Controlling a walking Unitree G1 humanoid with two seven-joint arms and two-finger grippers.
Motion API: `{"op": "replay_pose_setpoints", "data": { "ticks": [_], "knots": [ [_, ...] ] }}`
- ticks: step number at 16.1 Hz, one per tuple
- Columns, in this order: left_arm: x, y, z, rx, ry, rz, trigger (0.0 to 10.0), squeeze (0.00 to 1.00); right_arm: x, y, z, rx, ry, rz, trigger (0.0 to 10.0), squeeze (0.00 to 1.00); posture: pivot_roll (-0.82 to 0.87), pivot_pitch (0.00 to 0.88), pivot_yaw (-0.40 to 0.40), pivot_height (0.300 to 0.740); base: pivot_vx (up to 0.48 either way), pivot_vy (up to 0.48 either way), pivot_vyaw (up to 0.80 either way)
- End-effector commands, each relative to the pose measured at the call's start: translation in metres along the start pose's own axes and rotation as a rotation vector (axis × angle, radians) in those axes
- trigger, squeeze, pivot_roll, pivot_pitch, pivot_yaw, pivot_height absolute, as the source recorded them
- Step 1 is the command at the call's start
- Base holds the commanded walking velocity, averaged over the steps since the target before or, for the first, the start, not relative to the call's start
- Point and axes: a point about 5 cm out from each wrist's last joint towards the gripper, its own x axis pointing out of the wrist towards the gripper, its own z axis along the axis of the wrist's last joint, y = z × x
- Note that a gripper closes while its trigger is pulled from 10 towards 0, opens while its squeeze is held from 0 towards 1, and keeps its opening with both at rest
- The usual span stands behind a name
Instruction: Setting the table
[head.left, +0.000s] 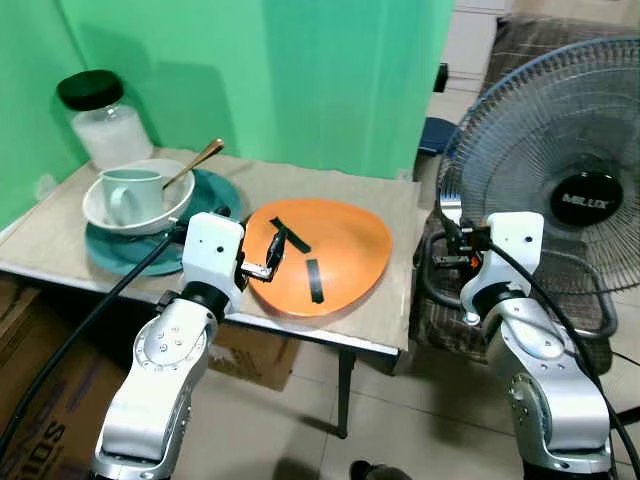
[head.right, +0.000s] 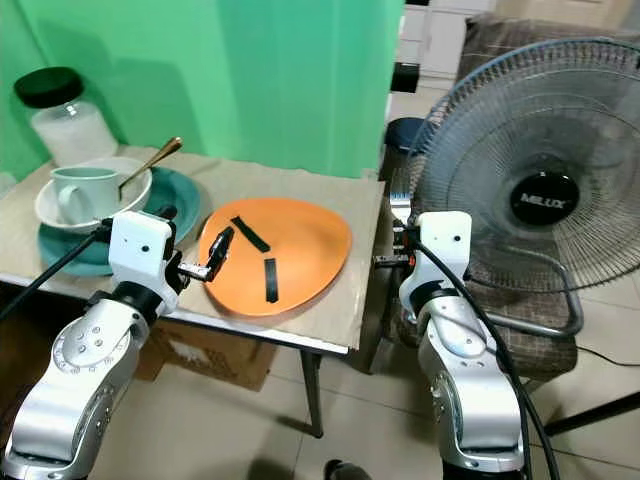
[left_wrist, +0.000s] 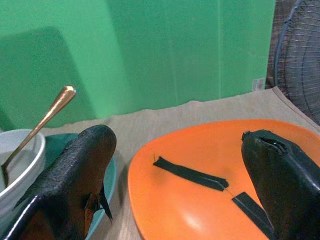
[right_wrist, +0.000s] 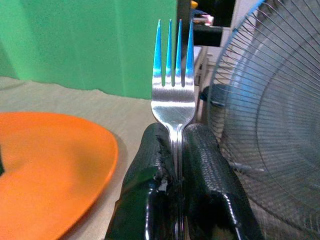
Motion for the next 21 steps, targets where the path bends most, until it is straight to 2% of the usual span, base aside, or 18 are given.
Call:
{"op": "replay_pose_setpoints", "data": {
  "ticks": [1,5,8,13,17,18,21],
  "knots": [
    [0.002,0.004,0.002,0.003,-0.006,0.023,10.0,0.00,0.001,0.005,0.004,-0.005,-0.008,0.024,10.0,0.00,0.08,0.000,0.035,0.740,0.000,0.000,-0.80],
    [0.000,0.002,-0.002,-0.001,0.011,0.030,10.0,0.00,0.004,0.002,0.002,-0.031,0.005,0.025,10.0,0.00,0.07,0.000,0.019,0.740,0.000,0.000,-0.80],
    [0.004,0.006,0.000,-0.007,0.002,0.049,10.0,0.00,0.011,0.004,0.007,-0.057,-0.013,0.055,10.0,0.00,0.08,0.000,0.025,0.740,0.000,0.000,-0.80],
    [0.010,0.005,0.004,-0.006,-0.020,0.045,10.0,0.00,0.012,0.004,0.010,-0.053,-0.019,0.050,10.0,0.00,0.06,0.000,0.035,0.740,0.000,0.000,-0.80],
    [0.016,0.000,0.006,-0.034,-0.036,0.037,10.0,0.00,0.012,-0.003,0.013,-0.074,-0.017,0.033,10.0,0.00,0.03,0.000,0.036,0.740,0.000,0.000,-0.80],
    [0.018,0.001,0.006,-0.064,-0.038,0.058,10.0,0.00,0.014,-0.002,0.019,-0.080,-0.033,0.041,10.0,0.00,0.03,0.000,0.036,0.740,0.000,0.000,-0.80],
    [0.017,0.005,0.002,-0.070,-0.032,0.086,10.0,0.00,0.014,-0.002,0.018,-0.086,-0.027,0.041,10.0,0.00,0.03,0.000,0.035,0.740,0.000,0.000,-0.80]
  ]
}}
